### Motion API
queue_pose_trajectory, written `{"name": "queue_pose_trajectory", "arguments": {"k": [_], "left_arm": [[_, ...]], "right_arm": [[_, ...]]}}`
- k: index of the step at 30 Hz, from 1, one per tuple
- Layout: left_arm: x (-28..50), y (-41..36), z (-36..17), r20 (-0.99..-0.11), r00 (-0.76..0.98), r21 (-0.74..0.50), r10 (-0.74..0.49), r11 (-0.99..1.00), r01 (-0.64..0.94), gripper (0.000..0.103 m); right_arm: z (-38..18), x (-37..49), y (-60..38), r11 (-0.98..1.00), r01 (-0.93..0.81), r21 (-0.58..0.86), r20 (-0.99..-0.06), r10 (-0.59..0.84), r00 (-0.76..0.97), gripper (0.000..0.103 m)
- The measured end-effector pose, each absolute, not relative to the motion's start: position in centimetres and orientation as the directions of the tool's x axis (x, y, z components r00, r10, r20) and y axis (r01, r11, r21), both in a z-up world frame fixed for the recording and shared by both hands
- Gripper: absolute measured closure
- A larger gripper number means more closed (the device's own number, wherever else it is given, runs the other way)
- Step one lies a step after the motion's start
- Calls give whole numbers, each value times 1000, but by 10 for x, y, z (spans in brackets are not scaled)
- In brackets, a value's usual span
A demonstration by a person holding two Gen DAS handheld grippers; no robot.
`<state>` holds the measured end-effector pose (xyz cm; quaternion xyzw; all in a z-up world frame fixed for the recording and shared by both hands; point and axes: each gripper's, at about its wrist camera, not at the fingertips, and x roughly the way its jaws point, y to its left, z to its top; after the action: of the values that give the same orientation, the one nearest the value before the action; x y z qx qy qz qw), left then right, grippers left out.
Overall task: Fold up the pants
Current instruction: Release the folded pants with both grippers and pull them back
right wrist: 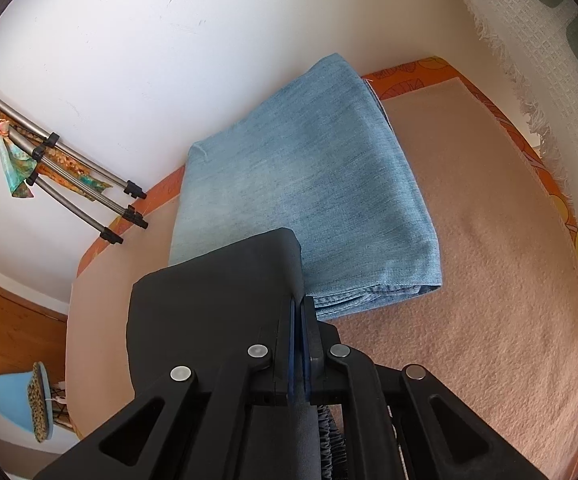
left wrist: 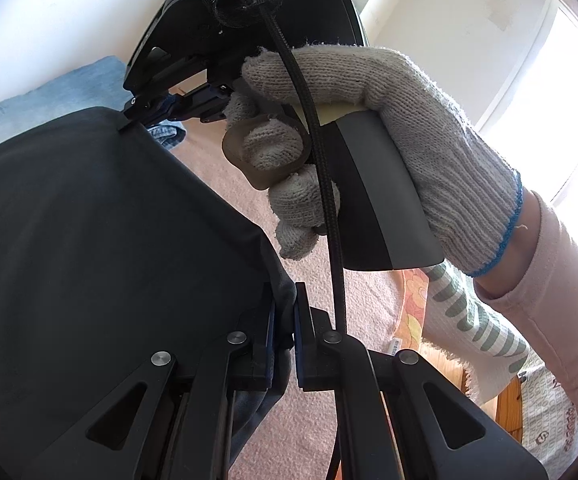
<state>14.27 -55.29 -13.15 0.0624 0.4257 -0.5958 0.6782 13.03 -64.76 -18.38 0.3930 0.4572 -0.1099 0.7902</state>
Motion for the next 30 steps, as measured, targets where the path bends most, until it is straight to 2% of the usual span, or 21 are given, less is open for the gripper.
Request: {"name": "queue_pose_trajectory", "arguments": {"k": [1, 2, 3, 4, 8, 10, 14, 18, 20, 23, 27, 30], "left_arm": [[141, -553, -131, -657, -73, -421, -751, 285, 861, 96], [139, -552, -130, -664, -71, -417, -745, 290, 861, 91], [138, -551, -129, -665, -74, -420, -743, 290, 860, 89], [137, -549, -128, -665, -76, -423, -743, 291, 858, 88], [124, -537, -115, -663, -87, -427, -744, 280, 860, 85], [118, -527, -104, -653, -100, -438, -751, 267, 858, 78], [103, -494, -81, -623, -115, -458, -774, 241, 855, 61], [94, -448, -66, -617, -116, -466, -778, 242, 851, 60], [93, -427, -59, -623, -90, -458, -777, 268, 848, 55], [108, -390, -50, -623, -35, -463, -781, 332, 821, 55], [144, -354, -47, -635, 97, -427, -766, 453, 782, 55], [176, -340, -54, -649, 178, -413, -739, 539, 734, 55]], "right_arm": [[-181, 130, -647, 680, 539, 497, -819, 163, 550, 93], [-177, 128, -647, 691, 543, 478, -826, 143, 545, 87], [-173, 126, -647, 697, 546, 464, -829, 125, 545, 71], [-167, 123, -647, 703, 550, 451, -830, 103, 549, 61], [-139, 105, -648, 730, 550, 405, -826, 35, 562, 53], [-122, 93, -645, 738, 548, 394, -816, 6, 578, 47], [-86, 62, -636, 758, 542, 362, -789, -60, 612, 44], [-56, 30, -623, 761, 529, 375, -751, -85, 655, 41], [-49, 18, -614, 763, 522, 381, -740, -86, 667, 41], [-43, 1, -602, 772, 504, 386, -725, -84, 684, 38], [-49, -9, -586, 801, 481, 357, -726, -87, 682, 31], [-62, -9, -575, 820, 472, 325, -739, -92, 668, 22]]}}
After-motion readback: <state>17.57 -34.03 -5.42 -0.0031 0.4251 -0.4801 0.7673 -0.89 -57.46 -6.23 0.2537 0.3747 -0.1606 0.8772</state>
